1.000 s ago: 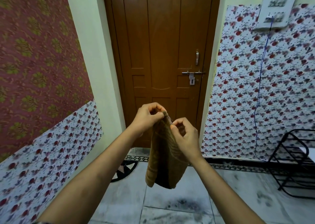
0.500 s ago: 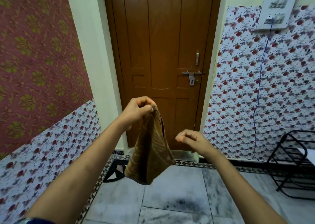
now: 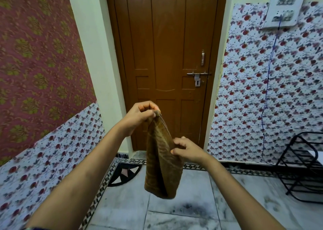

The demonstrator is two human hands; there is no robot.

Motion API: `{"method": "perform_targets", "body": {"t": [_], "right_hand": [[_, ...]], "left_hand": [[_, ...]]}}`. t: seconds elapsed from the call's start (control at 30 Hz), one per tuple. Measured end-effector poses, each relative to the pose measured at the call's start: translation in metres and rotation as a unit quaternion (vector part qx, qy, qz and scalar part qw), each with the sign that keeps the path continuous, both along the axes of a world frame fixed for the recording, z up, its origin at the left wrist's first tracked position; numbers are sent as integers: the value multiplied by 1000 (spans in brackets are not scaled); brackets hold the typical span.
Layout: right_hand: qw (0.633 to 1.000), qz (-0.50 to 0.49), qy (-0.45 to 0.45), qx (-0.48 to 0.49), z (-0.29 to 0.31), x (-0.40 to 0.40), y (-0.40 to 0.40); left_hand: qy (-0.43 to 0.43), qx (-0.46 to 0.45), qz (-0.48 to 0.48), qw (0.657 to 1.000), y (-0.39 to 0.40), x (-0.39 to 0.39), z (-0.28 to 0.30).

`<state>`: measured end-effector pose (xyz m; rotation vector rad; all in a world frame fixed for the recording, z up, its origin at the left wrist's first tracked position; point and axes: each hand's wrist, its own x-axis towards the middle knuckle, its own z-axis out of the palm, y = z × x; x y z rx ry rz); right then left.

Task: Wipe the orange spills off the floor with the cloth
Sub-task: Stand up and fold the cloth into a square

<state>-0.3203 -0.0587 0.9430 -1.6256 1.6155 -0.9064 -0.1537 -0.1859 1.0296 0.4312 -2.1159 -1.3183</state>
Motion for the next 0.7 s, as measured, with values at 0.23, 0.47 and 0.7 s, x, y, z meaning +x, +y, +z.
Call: {"method": "perform_targets", "body": {"t": [0.23,0.47,0.7], "right_hand": [[951,-22,303,60,-2,-35,23],[807,-316,458,-197,20,-77,28],[840,-159,517,-33,27,-80,32]], "left_hand": [[42,44,58,996,-9,9,0],[24,40,156,987,-22,14,-13],[85,82,174,978,-16,1,-17]]}}
